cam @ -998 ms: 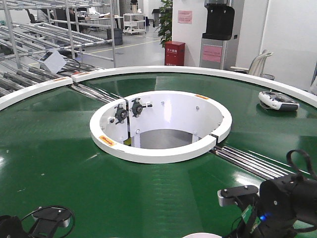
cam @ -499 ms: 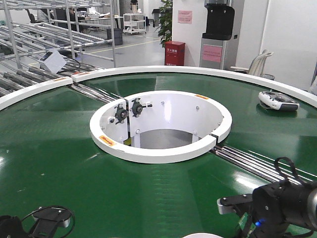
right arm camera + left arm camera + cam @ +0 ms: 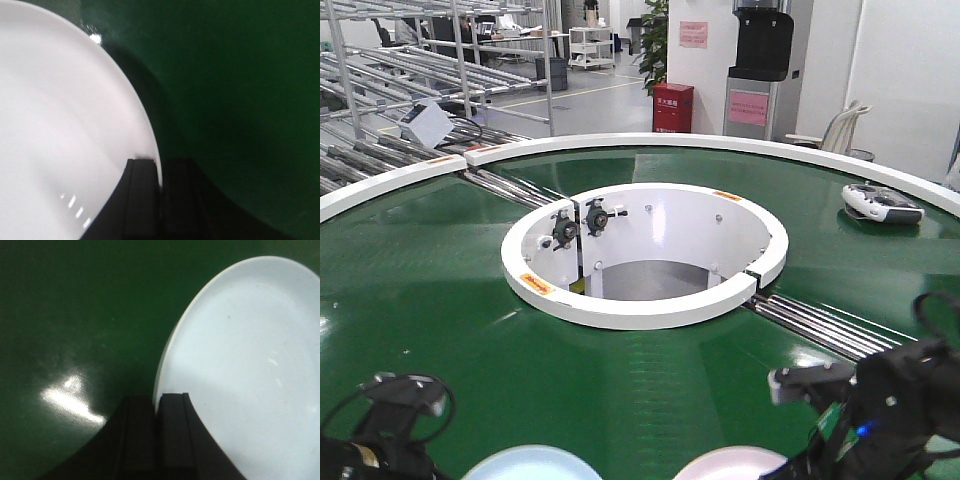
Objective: Grab plate from conveyor and place on tray
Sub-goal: 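Close both grippers on the plate rims and lift them off the conveyor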
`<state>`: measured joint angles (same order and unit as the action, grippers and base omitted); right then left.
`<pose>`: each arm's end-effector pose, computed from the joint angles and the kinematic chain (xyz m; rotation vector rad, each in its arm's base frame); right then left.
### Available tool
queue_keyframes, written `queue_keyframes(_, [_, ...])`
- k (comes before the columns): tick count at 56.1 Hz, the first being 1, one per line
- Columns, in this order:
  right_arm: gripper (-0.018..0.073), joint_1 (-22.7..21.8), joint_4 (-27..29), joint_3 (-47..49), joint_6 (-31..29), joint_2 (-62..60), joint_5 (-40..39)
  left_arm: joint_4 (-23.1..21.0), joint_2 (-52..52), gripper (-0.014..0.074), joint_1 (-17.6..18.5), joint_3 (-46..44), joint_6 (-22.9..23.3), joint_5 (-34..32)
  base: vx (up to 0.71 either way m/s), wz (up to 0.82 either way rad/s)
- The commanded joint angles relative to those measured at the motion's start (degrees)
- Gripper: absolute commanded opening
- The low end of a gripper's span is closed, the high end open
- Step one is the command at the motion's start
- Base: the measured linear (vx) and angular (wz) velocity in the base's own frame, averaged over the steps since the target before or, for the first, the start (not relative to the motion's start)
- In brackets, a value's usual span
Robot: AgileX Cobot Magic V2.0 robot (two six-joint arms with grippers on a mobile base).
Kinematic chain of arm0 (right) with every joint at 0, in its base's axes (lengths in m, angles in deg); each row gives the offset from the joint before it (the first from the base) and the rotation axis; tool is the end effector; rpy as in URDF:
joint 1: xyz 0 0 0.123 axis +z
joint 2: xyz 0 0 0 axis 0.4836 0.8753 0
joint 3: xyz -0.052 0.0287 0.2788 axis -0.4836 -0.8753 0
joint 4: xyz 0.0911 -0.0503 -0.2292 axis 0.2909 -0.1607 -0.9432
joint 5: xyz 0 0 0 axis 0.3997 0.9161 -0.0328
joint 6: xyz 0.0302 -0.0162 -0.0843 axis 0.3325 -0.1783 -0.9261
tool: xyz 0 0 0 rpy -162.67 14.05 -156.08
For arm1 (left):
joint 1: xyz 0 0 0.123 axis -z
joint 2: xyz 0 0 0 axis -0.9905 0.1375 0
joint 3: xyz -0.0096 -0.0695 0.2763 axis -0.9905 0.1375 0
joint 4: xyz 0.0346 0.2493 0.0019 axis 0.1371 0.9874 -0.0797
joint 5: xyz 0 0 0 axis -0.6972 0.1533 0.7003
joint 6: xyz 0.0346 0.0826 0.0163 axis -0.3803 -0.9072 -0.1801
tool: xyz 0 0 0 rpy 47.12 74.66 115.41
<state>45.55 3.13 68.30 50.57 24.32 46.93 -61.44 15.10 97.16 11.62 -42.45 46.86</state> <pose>0.3119 0.0902 0.2230 -0.3067 2.7882 0.0415 0.2675 -0.0840 0.2215 0.2347 2.5581 -0.3076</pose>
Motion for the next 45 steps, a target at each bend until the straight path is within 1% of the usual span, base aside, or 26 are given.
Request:
queue_keyframes(1, [-0.0012,-0.10,-2.06,1.35,-0.58,-7.56,-1.54,-0.53,-7.09,-0.0007,0.34,-1.65,-0.06,-3.73,0.00,0.00])
queue_keyframes(15, [-0.0012,-0.10,-2.35,1.35,-0.39,-24.59,-1.83,-0.53,-20.63,-0.0006,0.34,-1.65,-0.06,-5.61,0.00,0.00])
queue_keyframes(26, [-0.0011,-0.10,-2.29,1.35,-0.39,-35.27,0.47,-0.53,-29.29,-0.0005,0.34,-1.65,0.07,-5.43,0.00,0.00])
queue_keyframes(33, [-0.0010,-0.10,-2.29,1.35,-0.39,-39.84,1.97,-0.53,-32.08,-0.0003,0.34,-1.65,0.07,-5.77,0.00,0.00])
queue_keyframes(45, [-0.0009,-0.10,-2.29,1.35,-0.39,-43.66,1.89,-0.53,-32.09,-0.0003,0.34,-1.65,0.02,-7.66,0.00,0.00])
